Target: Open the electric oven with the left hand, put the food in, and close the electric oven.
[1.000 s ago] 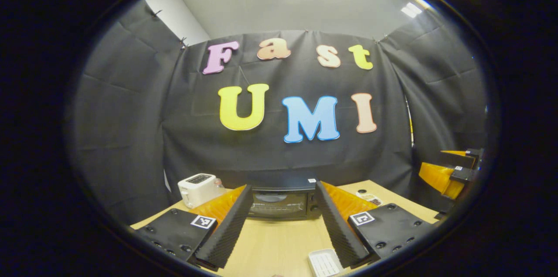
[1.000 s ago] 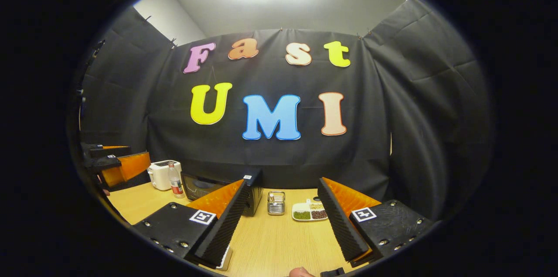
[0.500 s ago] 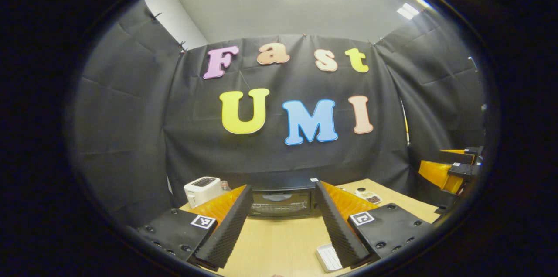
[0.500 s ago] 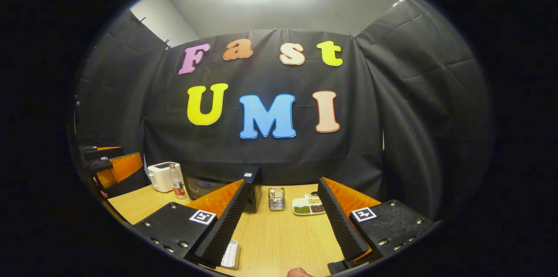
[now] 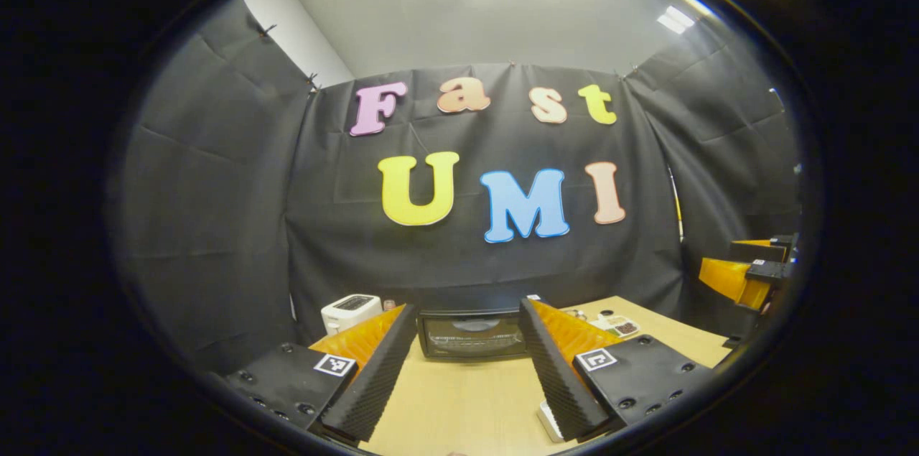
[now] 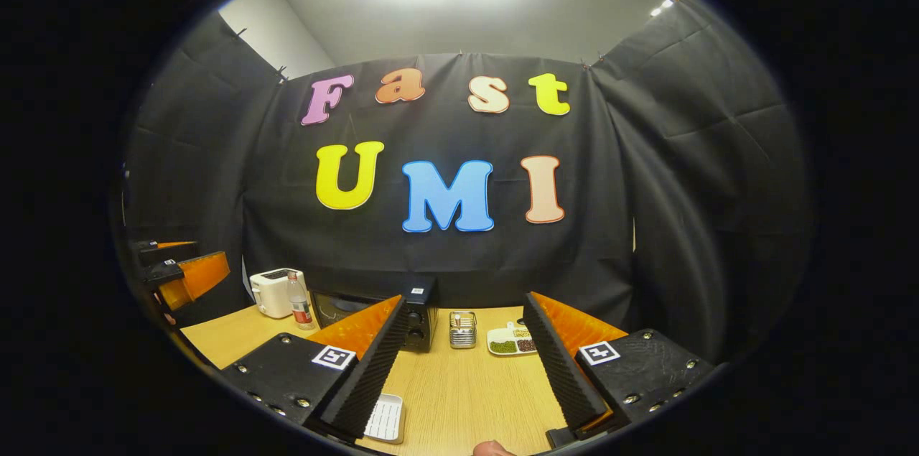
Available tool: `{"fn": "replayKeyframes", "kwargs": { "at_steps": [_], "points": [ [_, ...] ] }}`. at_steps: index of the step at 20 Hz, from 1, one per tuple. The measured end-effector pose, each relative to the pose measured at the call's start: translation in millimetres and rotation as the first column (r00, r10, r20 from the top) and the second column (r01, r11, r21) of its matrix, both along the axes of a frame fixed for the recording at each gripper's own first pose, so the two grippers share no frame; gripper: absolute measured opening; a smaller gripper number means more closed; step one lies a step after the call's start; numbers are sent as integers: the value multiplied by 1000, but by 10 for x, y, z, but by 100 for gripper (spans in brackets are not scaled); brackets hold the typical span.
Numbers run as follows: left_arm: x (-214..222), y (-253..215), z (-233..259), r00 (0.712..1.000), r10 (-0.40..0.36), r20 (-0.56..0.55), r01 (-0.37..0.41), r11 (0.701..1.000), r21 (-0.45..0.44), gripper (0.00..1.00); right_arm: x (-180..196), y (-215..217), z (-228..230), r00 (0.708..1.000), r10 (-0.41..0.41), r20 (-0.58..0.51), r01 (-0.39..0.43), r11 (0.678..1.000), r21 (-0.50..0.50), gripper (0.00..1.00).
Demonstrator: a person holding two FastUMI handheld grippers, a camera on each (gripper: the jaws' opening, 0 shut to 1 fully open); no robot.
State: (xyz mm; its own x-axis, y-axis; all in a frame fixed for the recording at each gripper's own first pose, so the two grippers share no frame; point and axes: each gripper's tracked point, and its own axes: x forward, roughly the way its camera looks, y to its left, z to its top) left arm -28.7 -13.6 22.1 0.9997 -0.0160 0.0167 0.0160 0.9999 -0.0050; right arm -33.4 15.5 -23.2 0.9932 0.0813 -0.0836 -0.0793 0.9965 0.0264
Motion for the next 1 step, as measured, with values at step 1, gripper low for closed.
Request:
{"fn": "replayKeyframes", "kwargs": {
  "at_steps": [1],
  "points": [
    [-13, 18, -1, 1000, 3, 1, -3, 1000, -1, 100, 0, 22, 6, 1000, 4, 0, -4, 1000, 0, 97]
  ]
}}
